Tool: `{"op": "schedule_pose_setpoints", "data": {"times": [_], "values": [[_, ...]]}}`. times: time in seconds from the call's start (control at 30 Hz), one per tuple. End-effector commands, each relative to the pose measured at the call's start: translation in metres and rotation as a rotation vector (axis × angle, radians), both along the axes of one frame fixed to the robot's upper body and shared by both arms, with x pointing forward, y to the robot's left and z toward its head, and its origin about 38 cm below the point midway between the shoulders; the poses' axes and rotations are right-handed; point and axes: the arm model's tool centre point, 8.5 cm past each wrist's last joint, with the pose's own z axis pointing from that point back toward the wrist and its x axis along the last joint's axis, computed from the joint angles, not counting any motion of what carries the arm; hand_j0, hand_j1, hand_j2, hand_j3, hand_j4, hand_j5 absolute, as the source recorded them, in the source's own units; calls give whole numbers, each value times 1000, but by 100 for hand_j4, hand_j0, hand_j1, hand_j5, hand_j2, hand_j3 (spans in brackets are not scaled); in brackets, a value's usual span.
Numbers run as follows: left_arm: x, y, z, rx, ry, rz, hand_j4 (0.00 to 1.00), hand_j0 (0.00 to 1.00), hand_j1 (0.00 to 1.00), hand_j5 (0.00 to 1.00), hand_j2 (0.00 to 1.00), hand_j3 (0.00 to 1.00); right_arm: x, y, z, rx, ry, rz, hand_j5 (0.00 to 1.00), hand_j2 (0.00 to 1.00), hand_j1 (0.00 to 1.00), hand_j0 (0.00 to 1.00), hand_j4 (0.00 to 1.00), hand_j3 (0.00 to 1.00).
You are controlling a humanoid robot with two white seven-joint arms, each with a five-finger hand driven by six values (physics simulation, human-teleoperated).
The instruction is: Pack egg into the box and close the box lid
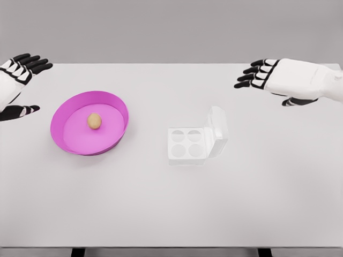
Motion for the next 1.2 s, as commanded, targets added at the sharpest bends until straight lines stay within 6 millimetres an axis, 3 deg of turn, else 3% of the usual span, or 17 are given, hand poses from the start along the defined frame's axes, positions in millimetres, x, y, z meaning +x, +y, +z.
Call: {"op": "schedule_pose_setpoints", "data": {"times": [0.0,0.13,0.2,0.27,0.3,0.37,0.4,0.47,0.53,0.67,0.7,0.73,0.8,1.0,1.17], "values": [[0,-1,0,-3,2,-3,100,100,100,100,100,100,-1,1,-1,1,5,3,100,100,100,100,100,100],[3,-2,2,44,-14,-4,100,100,100,100,100,100,-1,-9,9,-4,-9,-19,100,100,100,100,100,100],[11,-5,15,82,-41,-7,100,100,100,100,100,100,-2,-15,7,43,30,-24,100,100,100,100,100,100],[23,-5,22,171,27,0,100,100,100,100,100,100,-6,-79,27,80,92,-164,100,100,100,100,100,100],[26,-7,23,205,61,1,100,100,100,100,100,100,-1,-98,29,97,97,-220,100,100,100,100,100,100],[38,-22,21,252,114,-29,100,100,100,100,100,100,-1,-83,17,346,184,-156,100,100,100,100,100,100],[47,-25,14,269,160,-35,100,100,100,100,100,100,-1,-81,23,400,158,-144,100,100,100,100,100,100],[60,-35,-1,342,311,-54,100,100,100,100,100,100,-16,-92,12,313,181,-177,100,100,100,100,100,100],[58,-39,-13,425,494,-97,100,100,100,100,100,100,-24,-93,-10,299,236,-186,100,100,100,100,100,100],[70,-58,-6,382,507,-170,100,100,100,100,100,100,-43,-95,-63,278,369,-212,100,100,100,100,100,100],[81,-66,-7,402,527,-184,100,100,100,100,100,100,-49,-97,-73,246,388,-221,100,100,100,100,100,100],[92,-80,-8,383,532,-210,100,100,100,100,100,100,-49,-103,-62,234,352,-235,100,100,100,100,100,100],[97,-89,-12,390,549,-226,100,100,100,100,100,100,-51,-102,-65,250,354,-234,100,100,100,100,100,100],[104,-94,-15,402,568,-231,99,99,99,99,99,99,-57,-99,-83,241,393,-237,100,100,100,100,100,100],[107,-95,-25,452,605,-230,94,94,94,94,94,94,-58,-98,-85,237,394,-234,100,100,100,100,100,100]]}}
